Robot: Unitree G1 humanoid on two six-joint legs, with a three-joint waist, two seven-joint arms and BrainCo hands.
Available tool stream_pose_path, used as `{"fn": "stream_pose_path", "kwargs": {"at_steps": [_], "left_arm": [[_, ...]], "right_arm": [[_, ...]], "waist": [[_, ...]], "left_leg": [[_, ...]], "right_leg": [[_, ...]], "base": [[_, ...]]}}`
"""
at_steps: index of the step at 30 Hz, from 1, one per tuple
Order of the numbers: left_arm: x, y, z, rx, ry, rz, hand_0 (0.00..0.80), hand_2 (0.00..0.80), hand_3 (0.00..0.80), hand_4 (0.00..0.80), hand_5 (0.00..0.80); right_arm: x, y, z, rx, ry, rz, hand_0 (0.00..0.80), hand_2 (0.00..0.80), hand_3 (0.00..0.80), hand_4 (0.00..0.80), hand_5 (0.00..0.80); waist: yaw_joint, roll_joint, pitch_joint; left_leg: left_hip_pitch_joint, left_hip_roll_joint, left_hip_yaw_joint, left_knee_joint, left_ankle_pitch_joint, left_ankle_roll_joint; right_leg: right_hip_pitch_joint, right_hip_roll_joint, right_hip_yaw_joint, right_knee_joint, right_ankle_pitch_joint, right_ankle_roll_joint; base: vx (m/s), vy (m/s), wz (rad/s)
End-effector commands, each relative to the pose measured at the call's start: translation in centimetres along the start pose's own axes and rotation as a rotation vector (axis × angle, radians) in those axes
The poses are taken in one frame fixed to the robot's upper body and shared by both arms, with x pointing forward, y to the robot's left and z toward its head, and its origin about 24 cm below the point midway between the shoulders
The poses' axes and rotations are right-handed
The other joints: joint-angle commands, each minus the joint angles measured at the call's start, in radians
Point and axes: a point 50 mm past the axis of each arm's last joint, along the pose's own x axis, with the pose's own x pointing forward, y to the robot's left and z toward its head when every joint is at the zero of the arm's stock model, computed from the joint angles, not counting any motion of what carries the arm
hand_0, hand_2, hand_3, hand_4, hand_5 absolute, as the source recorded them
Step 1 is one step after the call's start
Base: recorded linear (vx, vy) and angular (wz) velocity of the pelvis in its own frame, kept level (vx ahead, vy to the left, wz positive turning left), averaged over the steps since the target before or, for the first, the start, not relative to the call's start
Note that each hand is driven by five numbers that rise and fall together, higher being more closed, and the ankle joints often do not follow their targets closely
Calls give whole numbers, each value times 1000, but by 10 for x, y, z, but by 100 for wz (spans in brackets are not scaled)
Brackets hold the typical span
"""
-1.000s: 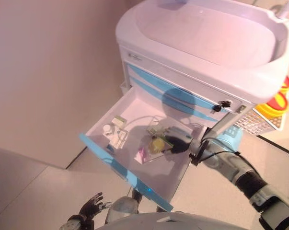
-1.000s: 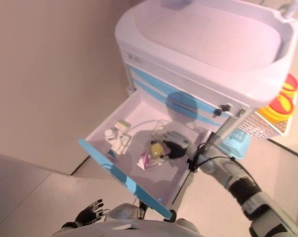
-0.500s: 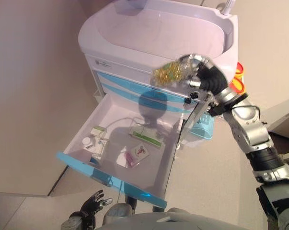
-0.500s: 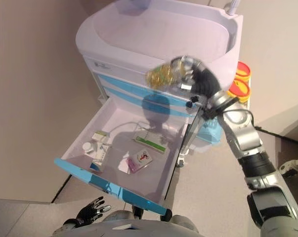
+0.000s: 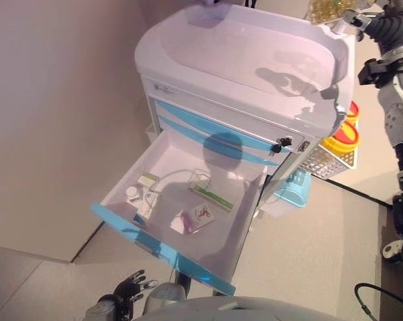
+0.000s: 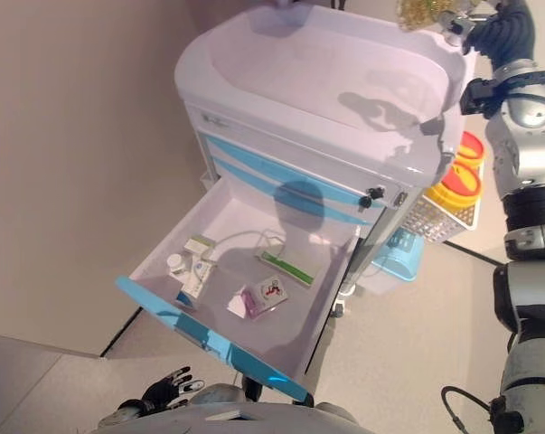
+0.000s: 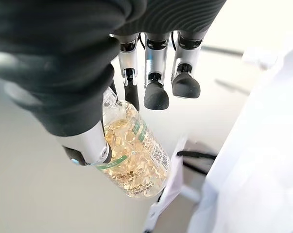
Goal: Open the drawer and pick up the medicine
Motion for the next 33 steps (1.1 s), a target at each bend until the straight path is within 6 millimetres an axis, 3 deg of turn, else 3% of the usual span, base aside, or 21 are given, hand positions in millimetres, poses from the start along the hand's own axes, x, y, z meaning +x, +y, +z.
{"fn": "stream_pose_path", "kwargs": {"at_steps": [1,13,32,33], "left_arm": [[-4,17,8,59,7,30,0,0,0,0,0],[-6,22,16,55,-24,39,0,0,0,0,0],[-8,24,20,83,-51,20,0,0,0,0,0],[-8,23,20,84,-53,18,0,0,0,0,0]], "right_arm": [[13,-23,35,-179,-41,-38,800,800,800,800,800],[14,-56,22,-497,313,162,800,800,800,800,800],[0,-60,-10,-600,492,319,800,800,800,800,800],[0,-60,-10,-602,494,318,587,587,587,587,587]], "waist": [[46,-43,-44],[77,-65,-22],[96,-55,17],[96,-53,17]], "left_leg": [[1,-27,11,27,-115,-12],[-20,-30,-16,27,-105,-15],[-39,-31,-28,24,-90,-18],[-40,-31,-27,24,-90,-19]], "right_leg": [[-24,-38,40,19,25,57],[-31,-42,12,20,25,52],[-45,-49,-2,21,32,59],[-46,-50,-1,22,33,60]], "base": [[17,-3,14],[13,0,14],[-6,3,4],[0,0,0]]}}
